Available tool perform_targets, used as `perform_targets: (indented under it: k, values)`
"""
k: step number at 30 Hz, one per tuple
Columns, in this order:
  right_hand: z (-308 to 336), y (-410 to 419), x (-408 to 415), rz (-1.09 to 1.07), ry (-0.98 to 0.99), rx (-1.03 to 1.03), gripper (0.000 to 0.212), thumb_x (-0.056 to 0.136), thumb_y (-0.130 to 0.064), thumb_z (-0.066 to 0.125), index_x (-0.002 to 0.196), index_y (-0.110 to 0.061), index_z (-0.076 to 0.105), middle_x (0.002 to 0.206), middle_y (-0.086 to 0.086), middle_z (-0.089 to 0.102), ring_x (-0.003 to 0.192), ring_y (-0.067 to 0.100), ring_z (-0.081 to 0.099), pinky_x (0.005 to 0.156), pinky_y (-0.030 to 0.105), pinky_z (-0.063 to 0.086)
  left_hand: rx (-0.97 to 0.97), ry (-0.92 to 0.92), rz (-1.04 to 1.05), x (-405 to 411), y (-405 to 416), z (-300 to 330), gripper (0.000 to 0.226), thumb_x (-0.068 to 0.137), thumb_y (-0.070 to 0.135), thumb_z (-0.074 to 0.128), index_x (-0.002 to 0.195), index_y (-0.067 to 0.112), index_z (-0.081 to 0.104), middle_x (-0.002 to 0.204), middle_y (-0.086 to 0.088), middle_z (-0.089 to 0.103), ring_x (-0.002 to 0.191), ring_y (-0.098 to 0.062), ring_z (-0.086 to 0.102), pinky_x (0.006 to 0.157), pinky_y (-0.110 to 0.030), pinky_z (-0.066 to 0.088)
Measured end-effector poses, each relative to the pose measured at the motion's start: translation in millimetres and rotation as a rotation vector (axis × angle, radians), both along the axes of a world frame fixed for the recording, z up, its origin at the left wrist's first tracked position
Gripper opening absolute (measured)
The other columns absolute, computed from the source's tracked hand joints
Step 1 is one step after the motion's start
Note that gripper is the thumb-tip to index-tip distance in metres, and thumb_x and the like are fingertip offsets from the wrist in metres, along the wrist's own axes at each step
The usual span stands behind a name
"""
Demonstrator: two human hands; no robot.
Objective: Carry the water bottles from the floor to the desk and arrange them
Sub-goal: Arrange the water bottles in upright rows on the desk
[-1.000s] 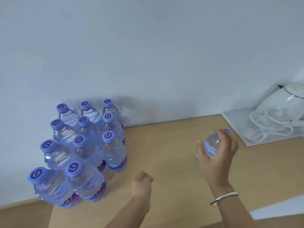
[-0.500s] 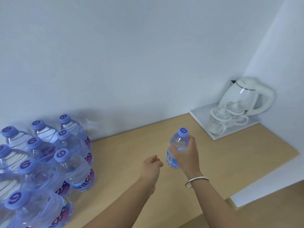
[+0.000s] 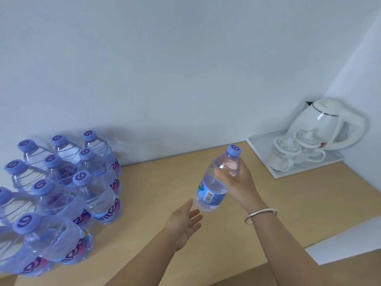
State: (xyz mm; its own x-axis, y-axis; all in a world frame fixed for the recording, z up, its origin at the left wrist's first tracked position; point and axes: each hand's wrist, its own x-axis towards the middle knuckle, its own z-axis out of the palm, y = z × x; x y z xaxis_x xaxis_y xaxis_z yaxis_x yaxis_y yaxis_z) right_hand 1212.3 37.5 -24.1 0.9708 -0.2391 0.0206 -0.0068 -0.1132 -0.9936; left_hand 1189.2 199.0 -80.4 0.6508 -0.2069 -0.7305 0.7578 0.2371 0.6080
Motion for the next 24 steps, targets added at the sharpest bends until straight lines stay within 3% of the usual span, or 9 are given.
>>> perform_targets:
  k: [3, 5, 8, 12, 14, 17, 19, 21, 24]
  values:
    - [26.6, 12.5, 7.0, 0.259, -0.07, 0.028, 0.015, 0.066, -0.028, 0.06, 0.08, -0.031, 0.063, 0.081, -0.015, 0.068, 0.077, 0.001, 0.064, 0.067, 0.015, 0.048, -0.303, 0.112, 0.056, -3.5, 13.4, 3.6, 0.06, 0.086, 0.057, 0.048, 0.114, 0.006, 0.062, 0.105, -0.016, 0.068, 0.09, -0.027, 0.069, 0.073, -0.034, 0.058]
    - [39.9, 21.9, 11.2, 0.407, -0.084, 0.1, 0.019, 0.062, -0.033, 0.06, 0.081, -0.031, 0.065, 0.082, -0.011, 0.068, 0.08, 0.008, 0.064, 0.071, 0.019, 0.049, -0.564, 0.152, 0.049, -9.2, 28.6, 8.8, 0.075, 0.074, 0.062, 0.057, 0.112, -0.002, 0.066, 0.11, -0.023, 0.066, 0.091, -0.033, 0.069, 0.077, -0.037, 0.057]
    - [51.5, 36.5, 17.5, 0.627, -0.053, 0.297, 0.027, 0.062, -0.028, 0.057, 0.088, -0.028, 0.065, 0.089, -0.002, 0.067, 0.085, 0.021, 0.063, 0.078, 0.031, 0.051, -0.742, 0.07, -0.008, -22.6, 44.5, 20.3, 0.08, 0.053, 0.045, 0.085, 0.111, -0.007, 0.065, 0.112, -0.026, 0.064, 0.096, -0.035, 0.068, 0.084, -0.038, 0.053]
    - [59.8, 59.7, 20.0, 0.691, 0.027, 0.349, 0.041, 0.063, -0.037, 0.06, 0.1, -0.02, 0.059, 0.096, 0.005, 0.064, 0.092, 0.026, 0.062, 0.085, 0.039, 0.048, -0.827, -0.029, 0.089, -40.6, 51.5, 25.1, 0.088, 0.036, 0.026, 0.096, 0.11, -0.008, 0.065, 0.113, -0.027, 0.064, 0.094, -0.039, 0.067, 0.069, -0.042, 0.06]
    - [61.5, 68.3, 19.8, 0.694, 0.064, 0.193, 0.052, 0.063, -0.052, 0.061, 0.107, -0.025, 0.057, 0.102, -0.002, 0.068, 0.096, 0.018, 0.066, 0.083, 0.033, 0.052, -0.804, -0.071, 0.169, -45.6, 52.9, 32.0, 0.085, 0.035, 0.028, 0.096, 0.108, -0.007, 0.067, 0.112, -0.027, 0.065, 0.091, -0.039, 0.068, 0.067, -0.041, 0.06]
    - [61.7, 82.2, 20.1, 0.669, 0.116, -0.031, 0.05, 0.066, -0.065, 0.059, 0.108, -0.038, 0.057, 0.103, -0.009, 0.071, 0.092, 0.01, 0.069, 0.072, 0.03, 0.057, -0.599, -0.22, 0.289, -45.8, 61.2, 45.9, 0.068, 0.061, 0.036, 0.079, 0.114, -0.004, 0.064, 0.114, -0.021, 0.066, 0.094, -0.03, 0.07, 0.073, -0.032, 0.06]
    - [58.4, 94.5, 19.8, 0.584, 0.127, -0.043, 0.027, 0.072, -0.06, 0.063, 0.093, -0.042, 0.064, 0.088, -0.012, 0.073, 0.079, 0.007, 0.071, 0.064, 0.026, 0.058, -0.266, -0.418, 0.3, -43.1, 70.3, 51.1, 0.055, 0.068, 0.03, 0.073, 0.112, -0.002, 0.064, 0.11, -0.015, 0.07, 0.095, -0.022, 0.069, 0.077, -0.024, 0.057]
    - [52.8, 107.4, 19.6, 0.505, 0.131, 0.008, 0.031, 0.07, -0.055, 0.067, 0.091, -0.032, 0.068, 0.084, -0.007, 0.074, 0.075, 0.01, 0.071, 0.064, 0.026, 0.056, 0.015, -0.576, 0.299, -42.8, 80.2, 51.4, 0.042, 0.065, 0.02, 0.08, 0.102, 0.003, 0.068, 0.099, -0.01, 0.073, 0.091, -0.021, 0.067, 0.078, -0.022, 0.056]
    - [53.1, 120.8, 19.0, 0.554, 0.056, 0.08, 0.024, 0.064, -0.046, 0.068, 0.081, -0.03, 0.07, 0.077, -0.009, 0.073, 0.071, 0.006, 0.07, 0.057, 0.018, 0.051, 0.046, -0.623, 0.31, -46.9, 93.0, 52.5, 0.036, 0.065, 0.022, 0.071, 0.097, 0.006, 0.069, 0.095, -0.013, 0.073, 0.091, -0.026, 0.066, 0.083, -0.028, 0.055]
